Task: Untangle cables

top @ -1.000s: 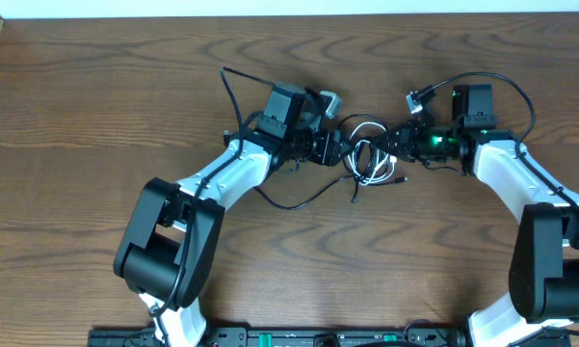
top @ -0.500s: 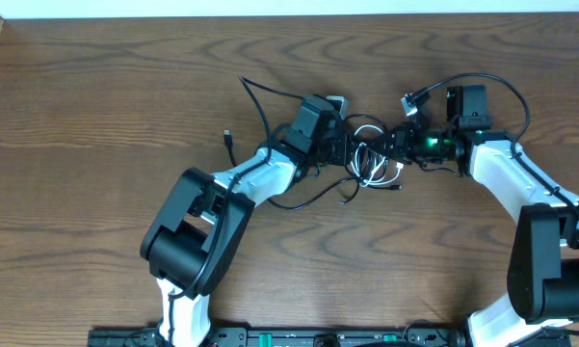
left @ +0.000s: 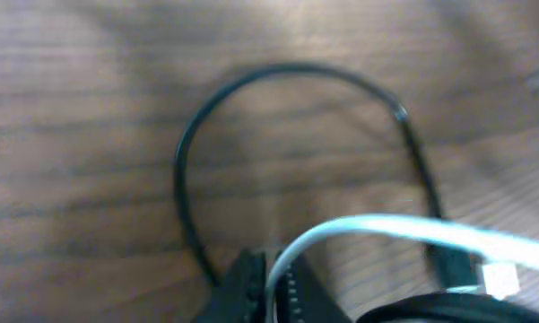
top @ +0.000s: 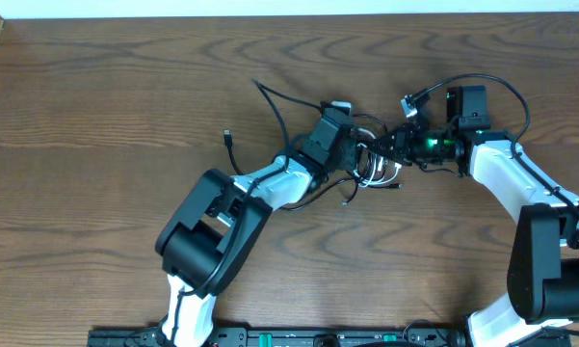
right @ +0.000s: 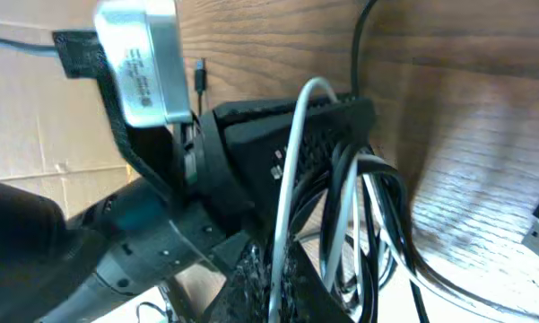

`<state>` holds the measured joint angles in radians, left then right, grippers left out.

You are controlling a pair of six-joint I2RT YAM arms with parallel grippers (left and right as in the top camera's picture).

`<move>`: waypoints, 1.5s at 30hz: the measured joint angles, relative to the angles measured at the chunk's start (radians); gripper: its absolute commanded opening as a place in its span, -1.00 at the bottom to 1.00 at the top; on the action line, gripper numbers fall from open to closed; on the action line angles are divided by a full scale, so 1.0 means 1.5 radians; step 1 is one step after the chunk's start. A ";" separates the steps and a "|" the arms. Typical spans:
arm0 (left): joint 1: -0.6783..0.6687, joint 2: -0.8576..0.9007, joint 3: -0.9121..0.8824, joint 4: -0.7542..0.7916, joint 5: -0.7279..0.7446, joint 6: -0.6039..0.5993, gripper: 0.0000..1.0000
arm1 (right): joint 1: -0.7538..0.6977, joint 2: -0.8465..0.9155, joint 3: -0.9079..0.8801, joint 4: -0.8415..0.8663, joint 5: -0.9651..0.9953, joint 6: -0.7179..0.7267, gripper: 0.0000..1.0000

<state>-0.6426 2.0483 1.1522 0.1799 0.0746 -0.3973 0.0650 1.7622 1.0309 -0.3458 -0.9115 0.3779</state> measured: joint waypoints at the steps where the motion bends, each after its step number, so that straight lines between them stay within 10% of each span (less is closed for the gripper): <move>1: 0.000 0.001 0.000 -0.002 -0.003 0.000 -0.85 | 0.000 0.000 0.000 -0.010 0.008 0.000 -0.93; 15: 0.068 -0.454 0.001 -0.153 -0.019 0.044 -0.85 | 0.006 -0.001 0.000 -0.091 0.354 0.051 -0.52; 24: 0.068 -0.530 0.001 -0.143 0.004 0.055 -0.85 | 0.006 -0.009 0.000 -0.042 0.238 -0.024 0.08; 40: 0.068 -0.529 0.001 -0.174 0.012 0.037 -0.85 | 0.055 -0.154 0.038 0.154 0.032 0.067 0.04; 45: 0.068 -0.528 0.001 -0.172 0.014 0.033 -0.85 | 0.113 -0.154 0.038 0.188 0.064 0.090 -0.34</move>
<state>-0.5404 1.2556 1.1530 -0.0780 0.0959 -0.3481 0.2340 1.5314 1.0874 -0.0635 -0.8154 0.5129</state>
